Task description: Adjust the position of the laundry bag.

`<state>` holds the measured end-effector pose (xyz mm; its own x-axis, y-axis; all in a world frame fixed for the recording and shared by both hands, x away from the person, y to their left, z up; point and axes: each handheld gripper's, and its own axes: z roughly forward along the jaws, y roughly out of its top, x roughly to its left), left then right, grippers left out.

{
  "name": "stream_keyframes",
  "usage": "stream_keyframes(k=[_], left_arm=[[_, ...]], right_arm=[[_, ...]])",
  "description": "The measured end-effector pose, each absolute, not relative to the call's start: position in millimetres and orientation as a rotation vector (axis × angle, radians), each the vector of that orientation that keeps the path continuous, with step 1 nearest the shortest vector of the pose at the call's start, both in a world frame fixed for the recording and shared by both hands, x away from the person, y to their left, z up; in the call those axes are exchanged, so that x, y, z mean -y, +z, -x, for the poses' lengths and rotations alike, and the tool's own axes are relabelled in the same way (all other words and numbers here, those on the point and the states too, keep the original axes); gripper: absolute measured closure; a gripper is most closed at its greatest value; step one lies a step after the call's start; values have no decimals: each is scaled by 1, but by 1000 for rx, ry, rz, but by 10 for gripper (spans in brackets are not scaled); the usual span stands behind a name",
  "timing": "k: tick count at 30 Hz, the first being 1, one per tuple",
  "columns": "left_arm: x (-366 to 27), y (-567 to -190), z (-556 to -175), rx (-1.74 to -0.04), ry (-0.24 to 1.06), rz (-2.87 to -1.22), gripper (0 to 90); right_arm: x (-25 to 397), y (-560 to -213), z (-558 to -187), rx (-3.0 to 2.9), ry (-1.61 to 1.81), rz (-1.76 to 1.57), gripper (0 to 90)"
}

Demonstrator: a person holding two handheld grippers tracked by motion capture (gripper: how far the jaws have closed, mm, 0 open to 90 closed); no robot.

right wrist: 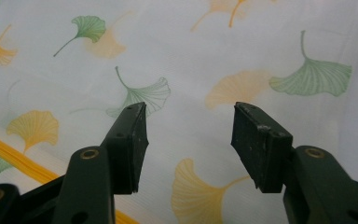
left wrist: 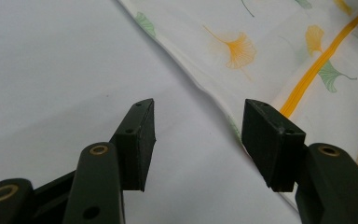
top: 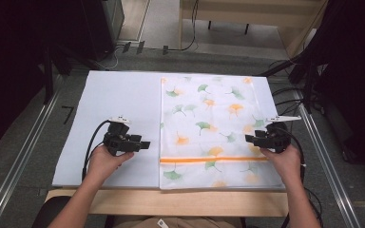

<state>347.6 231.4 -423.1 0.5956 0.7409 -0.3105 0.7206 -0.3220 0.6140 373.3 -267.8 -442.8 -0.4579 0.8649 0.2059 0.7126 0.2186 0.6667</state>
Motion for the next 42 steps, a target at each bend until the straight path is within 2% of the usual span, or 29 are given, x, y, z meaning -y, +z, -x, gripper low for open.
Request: stream_keyframes(k=[12, 21, 25, 31, 42], left_arm=[[-202, -432, -362, -1123, -27, -2141, 434], [-185, -443, -368, -1140, -3, -2207, 443], [-183, -449, -371, -1166, -30, -2212, 449], [-174, -451, -369, -1152, 19, -2214, 444], [-168, -454, -366, -1182, 36, -2179, 531]], right_arm=[[286, -447, -354, -2242, 1039, -1547, 484], [297, -450, -347, -2216, 1011, -1573, 478], [302, -453, -348, -2208, 994, -1593, 476], [311, -460, -356, -2174, 973, -1638, 477], [318, -472, -364, -2175, 921, -1697, 462]])
